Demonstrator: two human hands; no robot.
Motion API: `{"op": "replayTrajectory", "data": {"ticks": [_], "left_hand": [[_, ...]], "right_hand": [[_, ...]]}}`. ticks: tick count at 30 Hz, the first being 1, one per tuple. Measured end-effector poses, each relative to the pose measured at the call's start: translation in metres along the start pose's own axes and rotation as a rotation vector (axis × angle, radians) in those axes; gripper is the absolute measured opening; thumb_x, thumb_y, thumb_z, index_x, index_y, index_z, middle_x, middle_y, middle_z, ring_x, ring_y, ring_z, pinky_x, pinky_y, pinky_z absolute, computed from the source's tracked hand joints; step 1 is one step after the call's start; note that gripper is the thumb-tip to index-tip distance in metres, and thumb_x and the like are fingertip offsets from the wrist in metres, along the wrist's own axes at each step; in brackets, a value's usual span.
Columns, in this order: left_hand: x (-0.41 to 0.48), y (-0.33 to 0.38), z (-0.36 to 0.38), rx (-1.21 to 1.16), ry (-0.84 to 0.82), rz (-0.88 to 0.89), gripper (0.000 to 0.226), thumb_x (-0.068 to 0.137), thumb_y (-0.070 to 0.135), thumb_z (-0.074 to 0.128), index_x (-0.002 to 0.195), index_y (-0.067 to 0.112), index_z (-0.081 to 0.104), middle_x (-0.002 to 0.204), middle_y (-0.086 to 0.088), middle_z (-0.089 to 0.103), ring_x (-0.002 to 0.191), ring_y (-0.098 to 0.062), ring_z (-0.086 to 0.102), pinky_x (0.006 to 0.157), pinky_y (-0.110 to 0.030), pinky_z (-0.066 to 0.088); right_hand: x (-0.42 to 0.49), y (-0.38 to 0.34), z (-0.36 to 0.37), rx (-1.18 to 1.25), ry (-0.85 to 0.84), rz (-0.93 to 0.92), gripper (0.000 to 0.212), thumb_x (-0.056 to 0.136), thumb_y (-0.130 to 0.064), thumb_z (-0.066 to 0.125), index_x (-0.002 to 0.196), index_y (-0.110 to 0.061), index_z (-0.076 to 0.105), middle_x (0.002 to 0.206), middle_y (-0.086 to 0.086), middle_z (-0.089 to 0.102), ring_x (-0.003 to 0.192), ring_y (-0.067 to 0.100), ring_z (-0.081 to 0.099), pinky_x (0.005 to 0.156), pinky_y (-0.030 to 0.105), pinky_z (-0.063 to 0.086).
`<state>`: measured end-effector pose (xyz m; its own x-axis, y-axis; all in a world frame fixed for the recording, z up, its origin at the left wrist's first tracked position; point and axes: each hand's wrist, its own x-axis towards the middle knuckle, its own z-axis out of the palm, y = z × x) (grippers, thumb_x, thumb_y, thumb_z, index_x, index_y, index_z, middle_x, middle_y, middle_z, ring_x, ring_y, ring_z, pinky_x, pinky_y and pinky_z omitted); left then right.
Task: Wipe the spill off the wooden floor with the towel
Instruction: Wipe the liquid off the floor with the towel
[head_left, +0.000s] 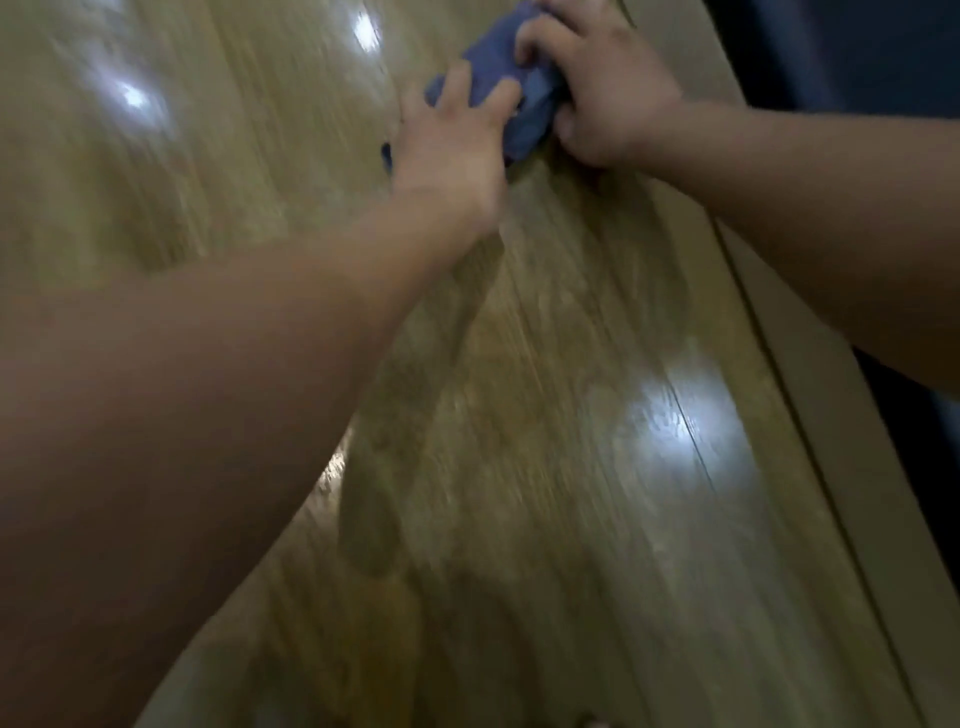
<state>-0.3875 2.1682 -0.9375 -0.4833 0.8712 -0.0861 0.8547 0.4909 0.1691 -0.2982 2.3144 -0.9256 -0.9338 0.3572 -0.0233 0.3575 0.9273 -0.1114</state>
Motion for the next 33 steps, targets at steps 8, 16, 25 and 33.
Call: {"op": "replayTrajectory", "data": {"ticks": [8, 16, 25, 33], "left_hand": [[-0.167, 0.092, 0.042, -0.272, 0.039, 0.281, 0.056, 0.079, 0.026, 0.044, 0.133, 0.027, 0.060, 0.146, -0.014, 0.049, 0.098, -0.044, 0.050, 0.082, -0.043, 0.038], [-0.246, 0.106, 0.047, -0.274, -0.130, 0.593, 0.051, 0.084, 0.025, 0.041, 0.131, 0.028, 0.059, 0.147, -0.015, 0.047, 0.105, -0.039, 0.038, 0.088, -0.049, 0.034], [-0.348, 0.033, 0.049, -0.335, -0.175, 0.692, 0.042, 0.088, 0.030, 0.055, 0.130, 0.032, 0.061, 0.143, -0.014, 0.051, 0.103, -0.039, 0.051, 0.087, -0.044, 0.037], [-0.230, -0.158, 0.007, -0.053, 0.097, 0.378, 0.046, 0.093, 0.027, 0.048, 0.138, 0.023, 0.054, 0.141, -0.027, 0.050, 0.094, -0.045, 0.059, 0.083, -0.047, 0.048]], "right_hand": [[-0.208, -0.009, 0.001, -0.104, -0.104, 0.082, 0.050, 0.066, -0.030, 0.043, 0.112, -0.013, 0.051, 0.132, 0.021, 0.049, 0.119, 0.047, 0.045, 0.097, 0.054, 0.044], [-0.331, -0.048, -0.011, -0.135, -0.329, 0.232, 0.048, 0.063, -0.036, 0.052, 0.106, -0.016, 0.049, 0.127, 0.018, 0.048, 0.110, 0.048, 0.045, 0.079, 0.053, 0.052], [-0.380, -0.128, 0.003, 0.081, -0.287, -0.073, 0.046, 0.072, -0.050, 0.059, 0.108, -0.024, 0.049, 0.116, 0.018, 0.047, 0.095, 0.037, 0.048, 0.075, 0.044, 0.039], [-0.073, -0.131, 0.048, 0.096, 0.035, -0.652, 0.057, 0.082, -0.054, 0.054, 0.132, -0.029, 0.047, 0.133, 0.024, 0.047, 0.109, 0.043, 0.048, 0.091, 0.049, 0.039]]}}
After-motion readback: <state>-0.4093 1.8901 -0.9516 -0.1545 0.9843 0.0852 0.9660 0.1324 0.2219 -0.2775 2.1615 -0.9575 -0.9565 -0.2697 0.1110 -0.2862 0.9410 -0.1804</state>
